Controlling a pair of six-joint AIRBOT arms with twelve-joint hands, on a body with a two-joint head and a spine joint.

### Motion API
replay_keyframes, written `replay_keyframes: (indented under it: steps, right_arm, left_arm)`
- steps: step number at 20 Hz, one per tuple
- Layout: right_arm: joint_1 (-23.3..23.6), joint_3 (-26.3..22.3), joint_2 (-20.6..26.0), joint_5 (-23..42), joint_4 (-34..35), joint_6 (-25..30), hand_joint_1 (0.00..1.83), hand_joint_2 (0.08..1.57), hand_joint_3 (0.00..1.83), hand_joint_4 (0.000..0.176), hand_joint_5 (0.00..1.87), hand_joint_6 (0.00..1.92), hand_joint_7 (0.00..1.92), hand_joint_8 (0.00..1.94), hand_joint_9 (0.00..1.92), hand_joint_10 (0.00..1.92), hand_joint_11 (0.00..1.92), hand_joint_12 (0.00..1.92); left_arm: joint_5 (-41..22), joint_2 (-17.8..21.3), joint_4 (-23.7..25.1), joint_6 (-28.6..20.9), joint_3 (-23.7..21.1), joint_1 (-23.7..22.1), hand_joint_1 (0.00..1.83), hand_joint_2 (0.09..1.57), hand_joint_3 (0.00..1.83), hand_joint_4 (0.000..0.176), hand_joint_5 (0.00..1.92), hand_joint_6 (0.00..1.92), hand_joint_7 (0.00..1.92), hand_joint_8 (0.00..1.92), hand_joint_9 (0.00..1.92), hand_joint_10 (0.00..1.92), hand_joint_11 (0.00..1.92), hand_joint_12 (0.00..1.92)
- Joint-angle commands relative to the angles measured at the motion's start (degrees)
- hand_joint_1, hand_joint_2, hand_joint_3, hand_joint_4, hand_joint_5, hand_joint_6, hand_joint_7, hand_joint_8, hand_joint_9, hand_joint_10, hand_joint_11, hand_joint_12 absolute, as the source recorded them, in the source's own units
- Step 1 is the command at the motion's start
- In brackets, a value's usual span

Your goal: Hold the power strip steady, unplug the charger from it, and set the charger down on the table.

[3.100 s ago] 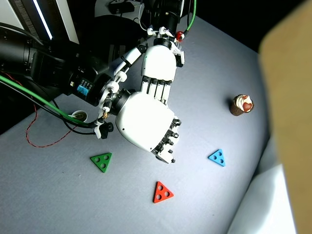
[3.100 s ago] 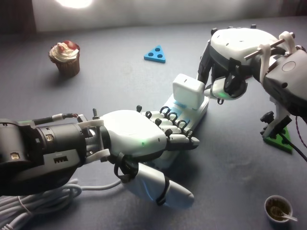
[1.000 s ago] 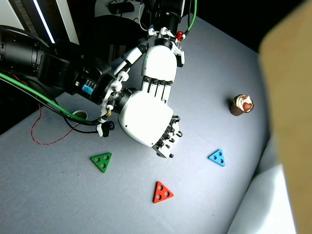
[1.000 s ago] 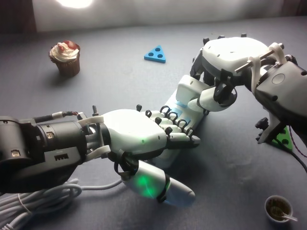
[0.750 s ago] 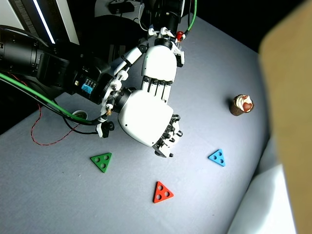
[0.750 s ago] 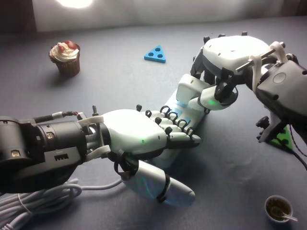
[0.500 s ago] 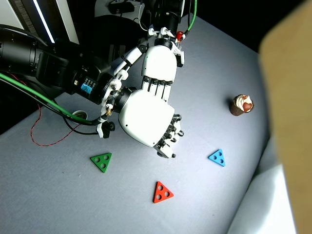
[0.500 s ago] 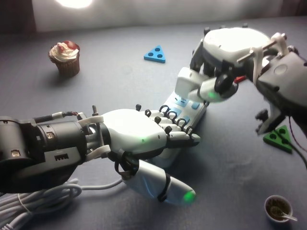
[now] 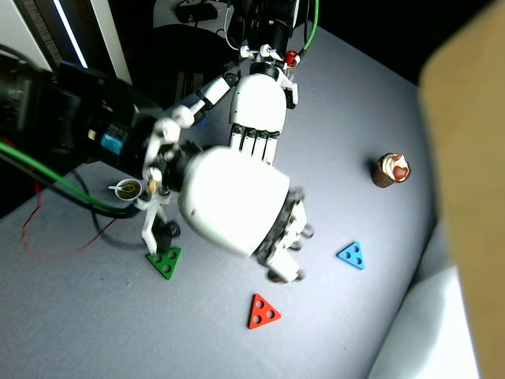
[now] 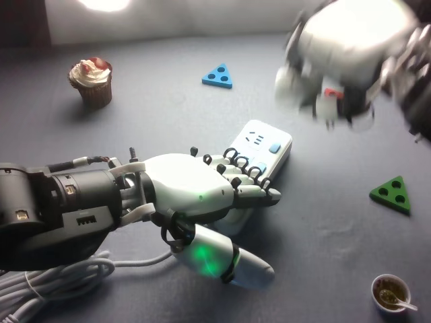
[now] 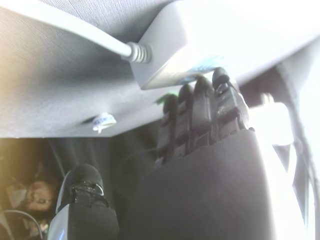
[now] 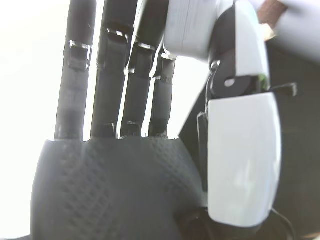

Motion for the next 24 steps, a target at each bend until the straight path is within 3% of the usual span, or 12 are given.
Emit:
replay_keyframes:
  steps: [1, 4, 6, 7, 10, 11, 12, 20, 21, 22, 23, 24]
  right_arm:
    - [-0.22, -0.58, 0.50, 1.10, -8.17, -0.29, 1.27, 1.03, 0.00, 0.000, 1.12, 0.64, 1.25, 0.64, 1.30, 0.01, 0.70, 0.95]
    - [-1.70, -1.44, 1.63, -1.04, -20.28, -0.91, 1.26, 1.04, 0.00, 0.000, 1.13, 0.61, 1.19, 0.76, 1.29, 0.00, 0.69, 0.97]
    - [-2.73, -1.50, 2.10, -1.07, -23.13, -1.60, 1.26, 1.04, 0.00, 0.000, 1.13, 0.65, 1.21, 0.67, 1.29, 0.00, 0.68, 0.97]
    - [-3.00, -1.43, 2.23, -1.48, -23.22, -2.76, 1.25, 1.04, 0.00, 0.022, 1.13, 0.69, 1.21, 0.64, 1.28, 0.00, 0.69, 0.97]
    - [-3.64, -1.39, 2.99, -2.98, -24.69, -4.22, 1.25, 1.04, 0.00, 0.032, 1.12, 0.78, 1.19, 0.60, 1.26, 0.00, 0.75, 0.93]
    - [-3.64, -1.60, 3.23, -3.85, -24.43, -4.22, 1.25, 1.04, 0.00, 0.032, 1.12, 0.78, 1.19, 0.60, 1.26, 0.00, 0.75, 0.93]
    - [-3.63, -2.15, 4.03, -6.24, -24.11, -3.69, 1.24, 1.07, 0.00, 0.000, 1.06, 0.94, 1.16, 0.59, 1.24, 0.00, 0.78, 0.88]
    - [-4.10, -3.97, 6.11, -9.05, -25.87, -3.23, 1.24, 1.07, 0.00, 0.000, 1.00, 1.03, 1.18, 0.57, 1.17, 0.00, 0.80, 0.71]
    - [-4.10, -3.98, 6.14, -9.20, -25.88, -3.23, 1.16, 1.12, 0.00, 0.000, 0.94, 1.05, 0.98, 0.22, 1.04, 0.00, 0.71, 0.70]
    - [-4.20, -4.06, 6.20, -9.42, -25.89, -3.23, 1.16, 1.12, 0.00, 0.000, 0.94, 1.05, 0.98, 0.22, 1.04, 0.00, 0.71, 0.70]
    - [-4.51, -4.32, 6.32, -9.54, -25.89, -3.23, 1.06, 1.10, 0.00, 0.000, 0.70, 0.12, 0.79, 0.01, 0.80, 0.00, 0.46, 0.70]
    - [-4.73, -4.54, 6.45, -9.65, -25.91, -3.23, 1.06, 1.10, 0.00, 0.000, 0.70, 0.12, 0.79, 0.01, 0.80, 0.00, 0.46, 0.70]
  left_arm:
    - [-2.36, -0.42, -0.49, -0.49, 0.17, -0.46, 0.02, 1.03, 0.00, 0.000, 0.12, 0.00, 0.13, 0.00, 0.11, 0.00, 0.04, 0.09]
    - [-2.37, -0.45, -0.51, -0.49, 0.24, -0.65, 0.01, 1.04, 0.00, 0.000, 0.12, 0.00, 0.14, 0.00, 0.12, 0.00, 0.06, 0.10]
    - [-2.37, -0.45, -0.51, -0.48, 0.25, -0.69, 0.02, 1.04, 0.00, 0.000, 0.12, 0.00, 0.13, 0.00, 0.12, 0.00, 0.07, 0.10]
    - [-2.37, -0.45, -0.51, -0.46, 0.25, -0.69, 0.03, 1.03, 0.00, 0.000, 0.11, 0.00, 0.13, 0.00, 0.12, 0.00, 0.07, 0.10]
    - [-2.37, -0.45, -0.51, -0.45, 0.21, -0.73, 0.00, 1.04, 0.00, 0.000, 0.10, 0.01, 0.11, 0.00, 0.10, 0.00, 0.04, 0.09]
    - [-2.37, -0.45, -0.51, -0.44, 0.21, -0.76, 0.00, 1.04, 0.00, 0.000, 0.10, 0.01, 0.11, 0.00, 0.10, 0.00, 0.04, 0.09]
    - [-2.37, -0.45, -0.51, -0.40, 0.21, -0.82, 0.02, 1.04, 0.00, 0.000, 0.12, 0.01, 0.13, 0.01, 0.11, 0.01, 0.06, 0.10]
    - [-2.22, -0.50, -0.52, -0.24, 0.09, -1.10, 0.01, 1.03, 0.00, 0.000, 0.10, 0.00, 0.11, 0.00, 0.10, 0.00, 0.04, 0.09]
    - [-2.17, -0.50, -0.52, -0.25, 0.09, -1.21, 0.01, 1.03, 0.00, 0.000, 0.11, 0.00, 0.12, 0.00, 0.11, 0.00, 0.05, 0.09]
    - [-2.10, -0.50, -0.52, -0.25, 0.09, -1.34, 0.01, 1.03, 0.00, 0.000, 0.11, 0.00, 0.12, 0.00, 0.11, 0.00, 0.05, 0.09]
    - [-1.94, -0.50, -0.52, -0.22, 0.08, -1.54, 0.00, 1.03, 0.00, 0.000, 0.12, 0.01, 0.14, 0.01, 0.12, 0.01, 0.05, 0.10]
    - [-1.88, -0.50, -0.52, -0.21, 0.07, -1.63, 0.00, 1.03, 0.00, 0.000, 0.12, 0.01, 0.14, 0.01, 0.12, 0.01, 0.05, 0.10]
